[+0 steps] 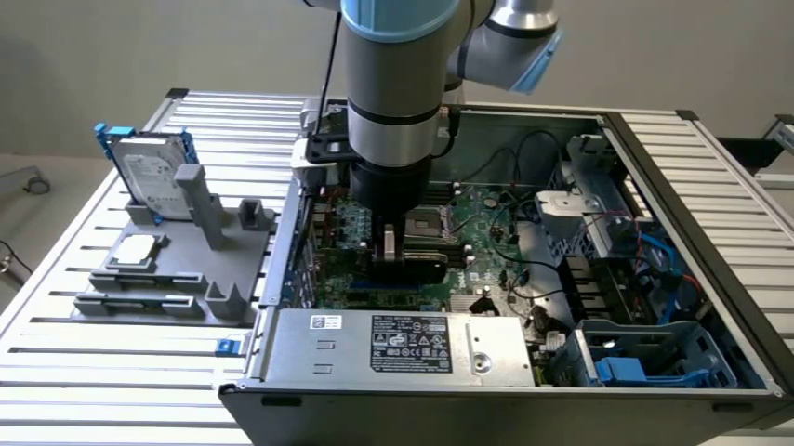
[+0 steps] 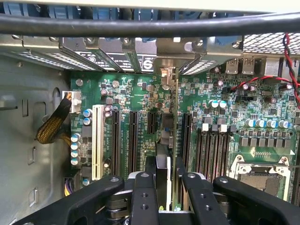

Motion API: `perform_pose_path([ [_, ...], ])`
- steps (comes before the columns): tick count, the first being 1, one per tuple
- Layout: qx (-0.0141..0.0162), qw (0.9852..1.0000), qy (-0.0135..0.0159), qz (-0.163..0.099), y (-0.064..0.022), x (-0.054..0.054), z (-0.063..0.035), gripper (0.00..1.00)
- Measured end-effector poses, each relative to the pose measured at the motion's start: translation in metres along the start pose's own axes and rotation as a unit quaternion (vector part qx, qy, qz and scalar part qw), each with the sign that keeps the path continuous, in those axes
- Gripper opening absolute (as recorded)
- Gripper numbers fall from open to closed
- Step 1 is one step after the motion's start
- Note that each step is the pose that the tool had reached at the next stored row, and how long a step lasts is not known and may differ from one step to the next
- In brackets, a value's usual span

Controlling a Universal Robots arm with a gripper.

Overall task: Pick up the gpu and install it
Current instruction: 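Insert the gpu into the slot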

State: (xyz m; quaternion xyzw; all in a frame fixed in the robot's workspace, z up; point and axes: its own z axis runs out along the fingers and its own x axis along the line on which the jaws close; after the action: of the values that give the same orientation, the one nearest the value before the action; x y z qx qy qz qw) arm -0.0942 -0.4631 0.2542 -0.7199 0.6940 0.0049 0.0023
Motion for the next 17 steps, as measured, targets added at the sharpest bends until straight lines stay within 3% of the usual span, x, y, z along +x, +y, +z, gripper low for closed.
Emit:
perform_pose_path([
  [17, 0.0000, 1.0000, 0.0000, 0.000, 0.0000, 0.0000, 0.0000, 0.26],
])
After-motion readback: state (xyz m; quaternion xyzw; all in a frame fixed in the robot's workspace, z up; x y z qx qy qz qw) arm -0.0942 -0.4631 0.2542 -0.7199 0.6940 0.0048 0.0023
